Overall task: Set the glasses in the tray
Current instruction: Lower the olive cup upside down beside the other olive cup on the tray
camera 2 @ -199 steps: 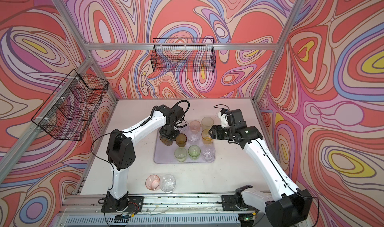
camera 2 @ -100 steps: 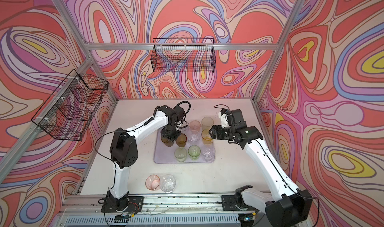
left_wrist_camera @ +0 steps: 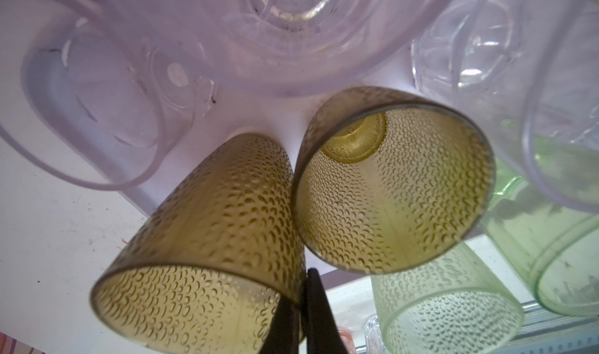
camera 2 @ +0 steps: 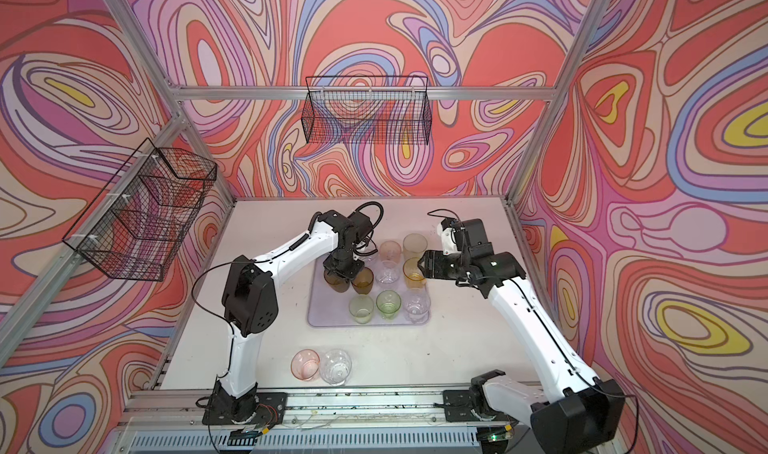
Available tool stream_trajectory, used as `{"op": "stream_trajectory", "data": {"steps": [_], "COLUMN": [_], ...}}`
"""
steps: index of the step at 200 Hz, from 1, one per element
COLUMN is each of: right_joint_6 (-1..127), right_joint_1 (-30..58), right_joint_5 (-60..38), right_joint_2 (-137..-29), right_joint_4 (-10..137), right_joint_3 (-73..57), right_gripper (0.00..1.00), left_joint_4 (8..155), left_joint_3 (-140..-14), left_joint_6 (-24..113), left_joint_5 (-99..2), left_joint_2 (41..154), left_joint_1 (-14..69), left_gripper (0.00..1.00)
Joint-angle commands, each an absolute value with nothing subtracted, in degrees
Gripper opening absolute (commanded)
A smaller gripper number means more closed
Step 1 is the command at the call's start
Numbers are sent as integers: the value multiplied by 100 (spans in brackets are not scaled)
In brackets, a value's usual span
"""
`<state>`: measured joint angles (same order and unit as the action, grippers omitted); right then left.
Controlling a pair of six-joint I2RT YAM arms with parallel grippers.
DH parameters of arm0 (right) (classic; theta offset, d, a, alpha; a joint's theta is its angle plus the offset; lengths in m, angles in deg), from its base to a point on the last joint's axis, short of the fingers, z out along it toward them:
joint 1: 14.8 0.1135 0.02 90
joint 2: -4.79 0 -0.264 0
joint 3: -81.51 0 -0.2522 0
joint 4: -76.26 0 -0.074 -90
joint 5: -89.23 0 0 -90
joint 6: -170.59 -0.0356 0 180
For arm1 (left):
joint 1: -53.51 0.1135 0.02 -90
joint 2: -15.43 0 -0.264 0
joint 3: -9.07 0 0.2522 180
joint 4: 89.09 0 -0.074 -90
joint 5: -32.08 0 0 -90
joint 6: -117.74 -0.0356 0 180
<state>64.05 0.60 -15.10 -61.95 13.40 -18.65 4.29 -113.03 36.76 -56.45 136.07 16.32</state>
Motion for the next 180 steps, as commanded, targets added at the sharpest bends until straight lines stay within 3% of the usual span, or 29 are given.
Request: {"op": "stream_trajectory", "data": {"steps": [1, 159, 180], "right_joint_6": [6468, 6473, 6486], "right_joint_1": [43, 37, 41], "right_joint_5": [-1457, -1450, -1431], "right_joint_2": [-6086, -6043, -6067], "right_joint_4": [1279, 1266, 1249], "right_joint_3": [-1881, -1908, -1908], "right_gripper": [70, 70, 70], "left_joint_4": [242, 191, 174], "left_joint_3": [-11456, -11526, -11569], "left_joint_6": [3640, 3666, 3725], "left_joint_5": [-5626, -5827, -5931], "left_joint_2": [13716, 13627, 13521], "left_joint_1": [1600, 1580, 1576], "left_gripper": [8, 16, 21]}}
